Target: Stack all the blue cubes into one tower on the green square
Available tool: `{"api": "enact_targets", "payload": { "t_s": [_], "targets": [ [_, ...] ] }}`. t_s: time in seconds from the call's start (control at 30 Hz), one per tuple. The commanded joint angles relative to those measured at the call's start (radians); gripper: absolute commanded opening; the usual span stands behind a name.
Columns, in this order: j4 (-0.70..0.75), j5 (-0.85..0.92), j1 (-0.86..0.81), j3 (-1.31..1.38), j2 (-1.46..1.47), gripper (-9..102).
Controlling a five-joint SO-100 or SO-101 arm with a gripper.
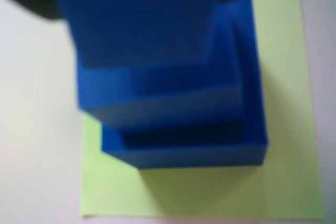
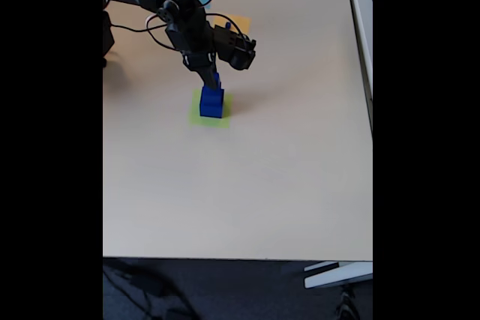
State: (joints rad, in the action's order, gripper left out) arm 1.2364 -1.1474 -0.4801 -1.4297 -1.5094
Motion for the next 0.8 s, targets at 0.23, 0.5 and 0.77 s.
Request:
{"api": "enact_targets", "payload": {
  "t_s": [0.23, 0.5, 0.77],
  "targets": [
    [-0.014, -0.008, 0.008, -0.015, -0.021, 0],
    [-0.018, -0.002, 0.005, -0.018, -0.018, 3],
    [-0.02, -0.002, 0.005, -0.023, -0.018, 6]
  ]
}}
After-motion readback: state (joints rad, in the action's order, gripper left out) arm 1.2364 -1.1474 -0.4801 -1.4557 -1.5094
